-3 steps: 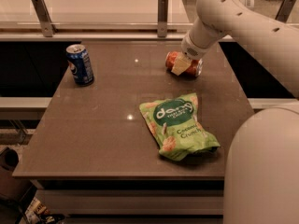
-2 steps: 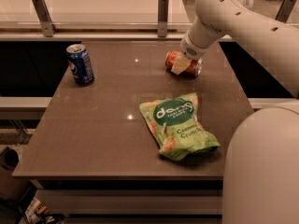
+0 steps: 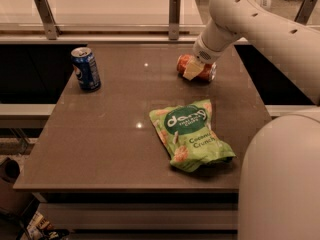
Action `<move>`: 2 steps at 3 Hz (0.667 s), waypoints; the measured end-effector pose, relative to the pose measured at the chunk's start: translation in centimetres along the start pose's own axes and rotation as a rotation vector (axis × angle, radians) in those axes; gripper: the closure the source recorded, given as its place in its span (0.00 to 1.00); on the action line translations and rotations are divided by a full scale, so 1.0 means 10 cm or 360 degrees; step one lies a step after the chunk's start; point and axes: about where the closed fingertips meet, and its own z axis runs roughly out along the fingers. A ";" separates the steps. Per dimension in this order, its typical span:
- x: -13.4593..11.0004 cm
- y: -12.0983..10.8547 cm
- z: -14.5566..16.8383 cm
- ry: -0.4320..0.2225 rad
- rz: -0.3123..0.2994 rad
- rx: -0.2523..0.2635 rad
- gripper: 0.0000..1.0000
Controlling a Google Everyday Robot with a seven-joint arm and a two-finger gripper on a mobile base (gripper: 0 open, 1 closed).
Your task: Knock coke can over
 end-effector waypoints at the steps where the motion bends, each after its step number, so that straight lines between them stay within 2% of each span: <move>1: 0.00 0.00 -0.01 0.0000 0.0000 0.0000 0.13; 2: -0.01 0.00 -0.01 0.0000 0.0000 -0.0001 0.00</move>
Offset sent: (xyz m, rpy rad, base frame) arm 0.0000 0.0000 0.0007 0.0000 0.0001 0.0000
